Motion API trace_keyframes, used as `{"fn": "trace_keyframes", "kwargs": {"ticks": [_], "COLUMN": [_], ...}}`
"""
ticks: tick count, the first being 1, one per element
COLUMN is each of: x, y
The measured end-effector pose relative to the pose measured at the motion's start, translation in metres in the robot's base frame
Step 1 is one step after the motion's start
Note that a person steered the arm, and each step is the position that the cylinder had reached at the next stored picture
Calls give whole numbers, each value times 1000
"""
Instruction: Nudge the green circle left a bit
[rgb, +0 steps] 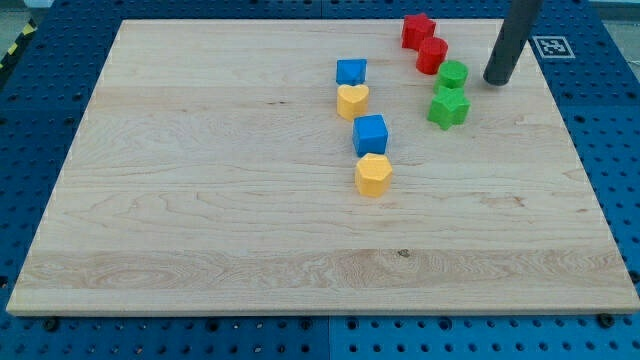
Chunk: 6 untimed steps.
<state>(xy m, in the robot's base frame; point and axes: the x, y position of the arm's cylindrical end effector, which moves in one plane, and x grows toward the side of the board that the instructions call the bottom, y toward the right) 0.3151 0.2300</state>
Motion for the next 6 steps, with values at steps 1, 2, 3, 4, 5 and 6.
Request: {"fn": "trace_keyframes", "kwargs": {"ticks": [1,2,3,4,5,6], "x": [-1,-1,1,1,1,0], "y": [-1,-11,-28,-38,-52,-52]}}
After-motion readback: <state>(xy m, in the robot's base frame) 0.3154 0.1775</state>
